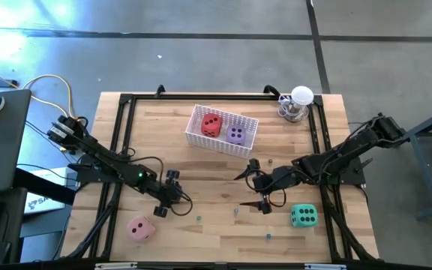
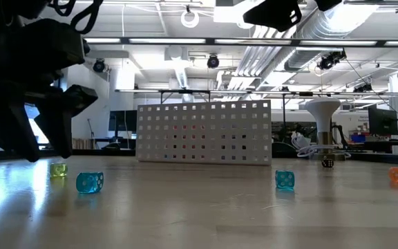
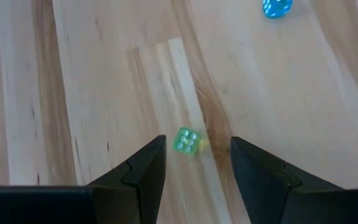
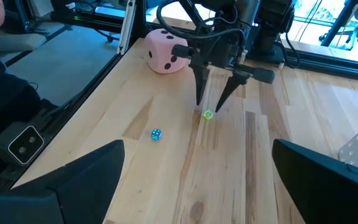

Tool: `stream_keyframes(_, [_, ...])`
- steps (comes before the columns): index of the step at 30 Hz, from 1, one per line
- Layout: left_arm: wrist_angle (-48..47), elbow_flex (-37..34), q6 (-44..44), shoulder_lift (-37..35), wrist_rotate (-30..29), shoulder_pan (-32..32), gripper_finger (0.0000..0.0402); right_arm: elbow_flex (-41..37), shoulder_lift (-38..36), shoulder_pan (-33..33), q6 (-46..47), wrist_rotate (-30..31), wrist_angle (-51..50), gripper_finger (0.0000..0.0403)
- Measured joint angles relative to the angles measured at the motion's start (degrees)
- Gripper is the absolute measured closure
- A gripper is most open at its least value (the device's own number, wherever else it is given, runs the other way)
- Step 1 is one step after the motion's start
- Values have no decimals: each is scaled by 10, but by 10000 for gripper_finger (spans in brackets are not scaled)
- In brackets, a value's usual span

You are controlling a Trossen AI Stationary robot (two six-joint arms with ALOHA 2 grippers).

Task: Pick & Place Dice
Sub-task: Put the small light green die into the white bin

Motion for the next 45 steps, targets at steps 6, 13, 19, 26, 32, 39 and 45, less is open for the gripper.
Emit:
stream_keyframes(6, [1, -6, 1, 0, 0, 7, 232, 0, 0, 0, 0, 0, 0, 3])
stream_keyframes(13, [32, -16, 16, 0, 13, 23, 232, 0, 0, 0, 0, 0, 0, 3])
stream_keyframes(19, [34, -19, 16, 2, 30, 28, 232, 0, 0, 0, 0, 0, 0, 3])
stream_keyframes(26, [59, -19, 18, 36, 59, 38, 232, 0, 0, 0, 0, 0, 0, 3])
stream_keyframes(32, [71, -18, 29, 43, 99, 59, 239, 0, 0, 0, 1, 0, 0, 3])
stream_keyframes(39, [71, -18, 29, 44, 97, 60, 292, 0, 0, 0, 1, 0, -1, 3])
stream_keyframes(45, [71, -18, 29, 44, 98, 60, 350, 0, 0, 0, 1, 0, -1, 3])
